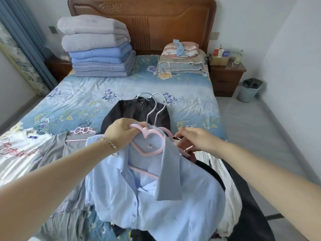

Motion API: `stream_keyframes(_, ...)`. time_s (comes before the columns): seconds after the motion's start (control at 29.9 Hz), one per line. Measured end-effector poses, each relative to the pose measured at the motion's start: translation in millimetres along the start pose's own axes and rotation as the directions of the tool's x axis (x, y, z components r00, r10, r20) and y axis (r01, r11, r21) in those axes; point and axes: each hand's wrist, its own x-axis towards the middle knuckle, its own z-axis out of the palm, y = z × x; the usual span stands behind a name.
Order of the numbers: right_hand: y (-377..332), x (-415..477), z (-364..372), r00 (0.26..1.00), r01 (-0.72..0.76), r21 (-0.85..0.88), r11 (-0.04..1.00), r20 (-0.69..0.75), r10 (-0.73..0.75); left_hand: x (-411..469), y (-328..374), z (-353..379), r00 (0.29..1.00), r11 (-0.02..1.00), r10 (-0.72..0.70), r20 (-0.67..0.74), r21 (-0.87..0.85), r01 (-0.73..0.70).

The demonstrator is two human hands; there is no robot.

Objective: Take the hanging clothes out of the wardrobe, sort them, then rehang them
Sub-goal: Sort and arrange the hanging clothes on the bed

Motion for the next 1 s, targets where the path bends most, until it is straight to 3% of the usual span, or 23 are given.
stream_keyframes(0.17, 140, 87, -81, 0.950, -0.259, -0.372, 0.891, -0.266, 0.164, 51, -21, 81, 0.996, 0.989, -0.067, -0.058, 0.127, 0.074)
stream_keyframes(0.33, 253, 163, -142, 0.883, -0.451, -0.493, 0.744, -0.366, 0.293, 117, -55, 164, 0.997, 0.974, -0.074, -0.022, 0.215, 0.077)
stream_keyframes(0.5, 326, 253, -171, 0.882, -0.471, -0.612, 0.635, -0.344, 0.322, 178, -98, 230, 0.996, 0.956, -0.089, -0.029, 0.277, 0.094)
stream_keyframes(0.64, 376, 331, -175, 0.906, -0.420, -0.676, 0.605, -0.275, 0.321, 214, -139, 272, 0.990, 0.950, -0.138, -0.037, 0.277, 0.143)
stream_keyframes(0.74, 396, 375, -172, 0.908, -0.415, -0.672, 0.613, -0.263, 0.326, 229, -160, 291, 0.986, 0.946, -0.164, -0.026, 0.278, 0.164)
stream_keyframes(0.87, 406, 413, -172, 0.890, -0.451, -0.725, 0.521, -0.318, 0.327, 236, -175, 301, 0.980, 0.942, -0.198, -0.017, 0.272, 0.195)
stream_keyframes(1.0, 399, 422, -180, 0.871, -0.492, -0.639, 0.591, -0.358, 0.337, 233, -178, 299, 0.976, 0.942, -0.216, -0.016, 0.260, 0.213)
